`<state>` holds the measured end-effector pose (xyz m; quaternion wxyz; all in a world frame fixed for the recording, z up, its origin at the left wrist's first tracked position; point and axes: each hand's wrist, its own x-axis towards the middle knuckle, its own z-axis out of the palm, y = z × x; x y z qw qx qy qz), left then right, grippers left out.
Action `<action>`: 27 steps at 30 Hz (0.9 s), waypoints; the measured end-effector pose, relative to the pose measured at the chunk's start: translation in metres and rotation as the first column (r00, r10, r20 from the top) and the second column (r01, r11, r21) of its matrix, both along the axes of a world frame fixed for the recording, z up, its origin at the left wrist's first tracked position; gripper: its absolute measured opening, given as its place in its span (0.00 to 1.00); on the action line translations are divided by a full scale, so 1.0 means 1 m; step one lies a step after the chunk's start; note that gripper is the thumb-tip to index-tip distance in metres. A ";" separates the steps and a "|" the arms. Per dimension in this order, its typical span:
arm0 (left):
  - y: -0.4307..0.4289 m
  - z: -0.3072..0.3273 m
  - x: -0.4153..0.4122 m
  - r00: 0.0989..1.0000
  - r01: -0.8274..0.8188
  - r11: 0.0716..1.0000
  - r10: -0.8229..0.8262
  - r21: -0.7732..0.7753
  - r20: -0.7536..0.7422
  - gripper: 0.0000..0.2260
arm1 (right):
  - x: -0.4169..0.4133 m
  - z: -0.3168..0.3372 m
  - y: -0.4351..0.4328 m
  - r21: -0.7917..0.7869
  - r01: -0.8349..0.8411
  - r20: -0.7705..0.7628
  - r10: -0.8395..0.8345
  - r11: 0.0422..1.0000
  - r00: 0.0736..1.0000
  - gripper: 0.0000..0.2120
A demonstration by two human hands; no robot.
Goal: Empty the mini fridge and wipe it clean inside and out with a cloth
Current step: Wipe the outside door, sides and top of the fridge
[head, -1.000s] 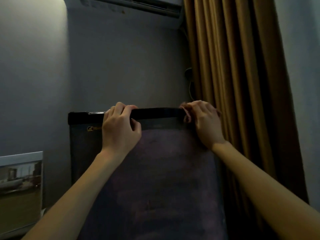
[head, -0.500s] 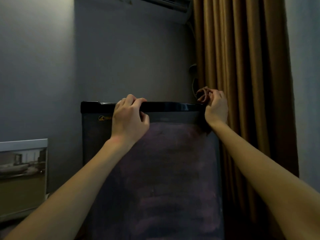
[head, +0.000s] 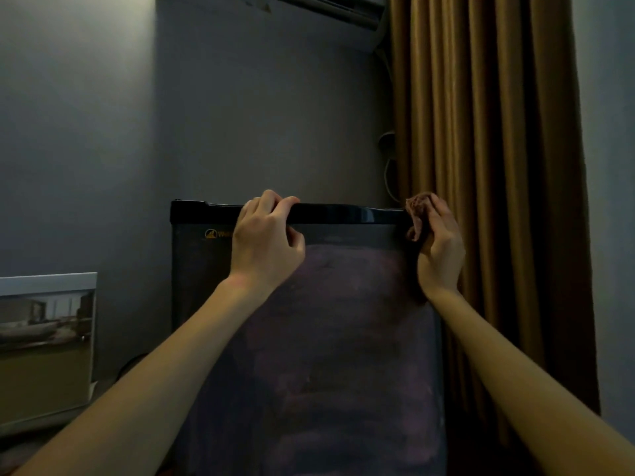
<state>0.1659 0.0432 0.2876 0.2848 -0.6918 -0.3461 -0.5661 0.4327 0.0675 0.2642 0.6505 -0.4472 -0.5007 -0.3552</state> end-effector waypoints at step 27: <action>-0.006 -0.121 -0.141 0.783 0.517 0.830 -0.360 -0.209 0.508 0.28 | -0.236 -0.065 0.009 -0.183 -0.126 0.877 0.220 0.975 0.428 0.24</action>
